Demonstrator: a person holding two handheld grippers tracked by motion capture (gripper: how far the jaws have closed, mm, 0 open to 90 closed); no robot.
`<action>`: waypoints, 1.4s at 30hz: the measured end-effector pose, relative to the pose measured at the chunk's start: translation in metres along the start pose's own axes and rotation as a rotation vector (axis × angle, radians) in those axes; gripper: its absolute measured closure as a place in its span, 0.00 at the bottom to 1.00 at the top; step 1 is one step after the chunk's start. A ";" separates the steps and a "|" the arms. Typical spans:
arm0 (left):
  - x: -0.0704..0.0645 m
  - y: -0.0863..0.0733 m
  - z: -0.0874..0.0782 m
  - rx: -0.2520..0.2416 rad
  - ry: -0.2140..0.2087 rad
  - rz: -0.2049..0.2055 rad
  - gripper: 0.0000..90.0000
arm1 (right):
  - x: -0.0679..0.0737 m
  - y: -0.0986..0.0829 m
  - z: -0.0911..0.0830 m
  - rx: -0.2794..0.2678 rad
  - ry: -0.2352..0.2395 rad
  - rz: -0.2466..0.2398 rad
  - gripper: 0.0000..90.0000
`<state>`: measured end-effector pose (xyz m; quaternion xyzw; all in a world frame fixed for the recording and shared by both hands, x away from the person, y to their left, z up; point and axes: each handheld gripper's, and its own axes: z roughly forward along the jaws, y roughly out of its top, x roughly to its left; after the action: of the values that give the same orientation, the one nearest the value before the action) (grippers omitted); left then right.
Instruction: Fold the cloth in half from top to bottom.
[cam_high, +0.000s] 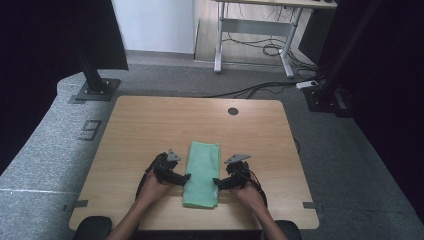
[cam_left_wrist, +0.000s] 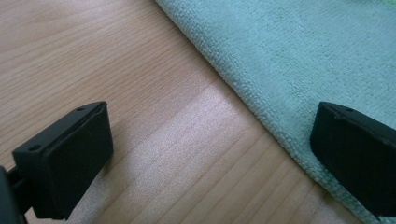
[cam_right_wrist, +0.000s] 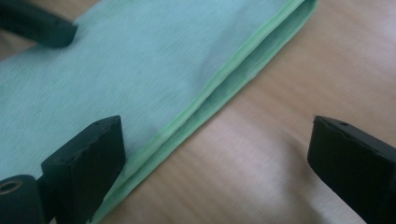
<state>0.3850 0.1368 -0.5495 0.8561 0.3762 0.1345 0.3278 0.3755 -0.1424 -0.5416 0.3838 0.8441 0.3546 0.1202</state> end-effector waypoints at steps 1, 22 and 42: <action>0.000 0.000 0.000 0.000 0.000 0.001 0.00 | -0.002 0.003 0.000 -0.001 -0.001 0.003 0.06; 0.000 0.000 0.000 0.001 0.003 -0.002 0.00 | -0.042 0.066 0.024 -0.013 -0.049 0.024 0.55; -0.001 0.000 0.000 0.001 0.004 -0.004 0.00 | -0.054 0.076 0.060 0.048 -0.022 0.041 0.81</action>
<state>0.3845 0.1364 -0.5495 0.8552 0.3786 0.1354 0.3271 0.4839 -0.1171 -0.5359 0.4076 0.8430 0.3323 0.1128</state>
